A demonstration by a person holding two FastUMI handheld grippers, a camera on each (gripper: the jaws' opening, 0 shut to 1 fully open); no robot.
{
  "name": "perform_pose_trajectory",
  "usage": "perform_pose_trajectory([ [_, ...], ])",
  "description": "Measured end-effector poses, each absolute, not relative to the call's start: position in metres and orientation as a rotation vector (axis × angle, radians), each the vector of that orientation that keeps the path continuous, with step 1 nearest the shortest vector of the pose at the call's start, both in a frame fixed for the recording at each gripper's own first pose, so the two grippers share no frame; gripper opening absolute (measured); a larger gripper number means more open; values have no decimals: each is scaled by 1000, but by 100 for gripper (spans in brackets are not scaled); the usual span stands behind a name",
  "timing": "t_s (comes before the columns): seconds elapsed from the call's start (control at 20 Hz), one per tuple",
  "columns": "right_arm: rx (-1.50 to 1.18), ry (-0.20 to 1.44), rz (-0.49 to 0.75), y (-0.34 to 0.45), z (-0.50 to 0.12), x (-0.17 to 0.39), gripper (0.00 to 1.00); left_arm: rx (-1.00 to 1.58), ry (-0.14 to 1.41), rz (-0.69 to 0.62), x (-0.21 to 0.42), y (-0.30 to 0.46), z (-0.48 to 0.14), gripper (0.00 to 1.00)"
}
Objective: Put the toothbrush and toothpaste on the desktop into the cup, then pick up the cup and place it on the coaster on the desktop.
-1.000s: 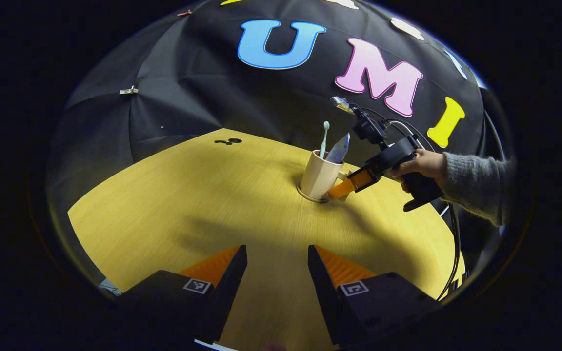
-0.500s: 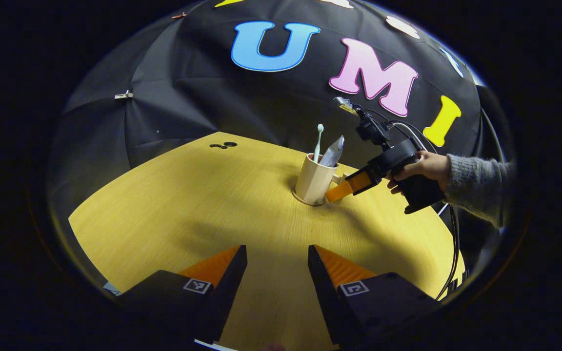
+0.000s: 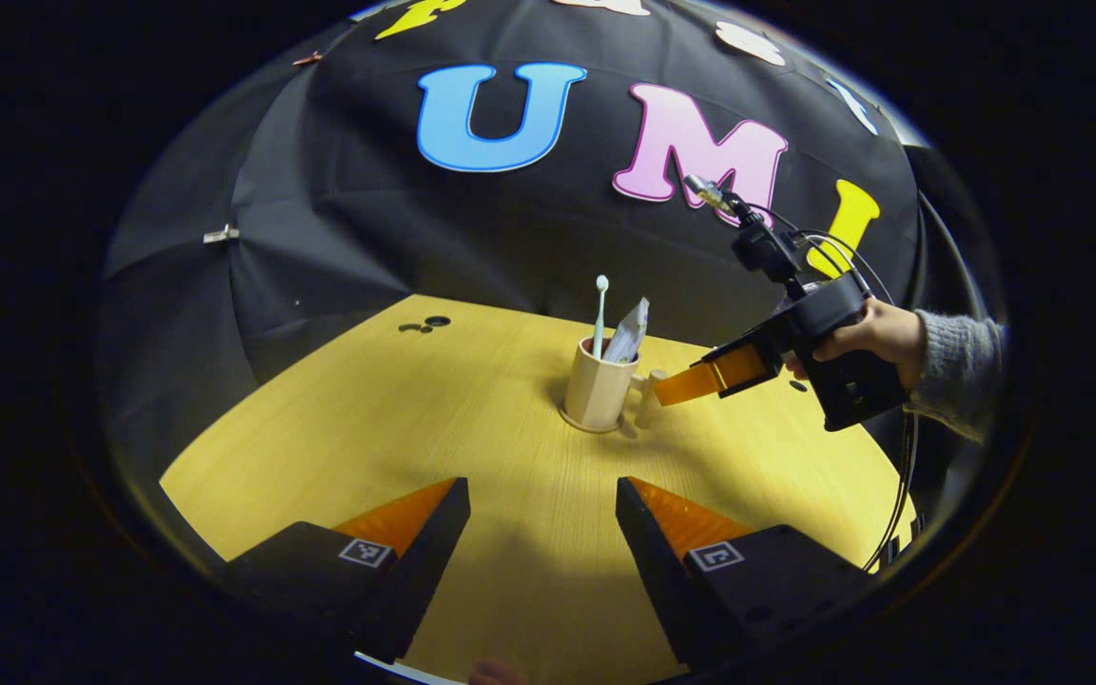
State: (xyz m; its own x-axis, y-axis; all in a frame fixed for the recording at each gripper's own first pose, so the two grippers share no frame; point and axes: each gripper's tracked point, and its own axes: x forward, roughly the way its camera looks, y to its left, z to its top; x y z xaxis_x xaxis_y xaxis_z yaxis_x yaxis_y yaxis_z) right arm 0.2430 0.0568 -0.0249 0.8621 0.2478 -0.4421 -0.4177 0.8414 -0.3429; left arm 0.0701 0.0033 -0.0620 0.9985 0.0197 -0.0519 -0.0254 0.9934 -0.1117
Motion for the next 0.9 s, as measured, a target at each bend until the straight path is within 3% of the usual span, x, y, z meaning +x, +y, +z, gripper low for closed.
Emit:
perform_pose_trajectory([
  [0.55, -305, 78, 374, 70, 72, 112, 98, 55, -164, -28, 23, -22, 69, 97],
  [0.9, -229, -69, 405, 74, 94, 37, 98, 105, -251, -113, -10, -65, 120, 97],
])
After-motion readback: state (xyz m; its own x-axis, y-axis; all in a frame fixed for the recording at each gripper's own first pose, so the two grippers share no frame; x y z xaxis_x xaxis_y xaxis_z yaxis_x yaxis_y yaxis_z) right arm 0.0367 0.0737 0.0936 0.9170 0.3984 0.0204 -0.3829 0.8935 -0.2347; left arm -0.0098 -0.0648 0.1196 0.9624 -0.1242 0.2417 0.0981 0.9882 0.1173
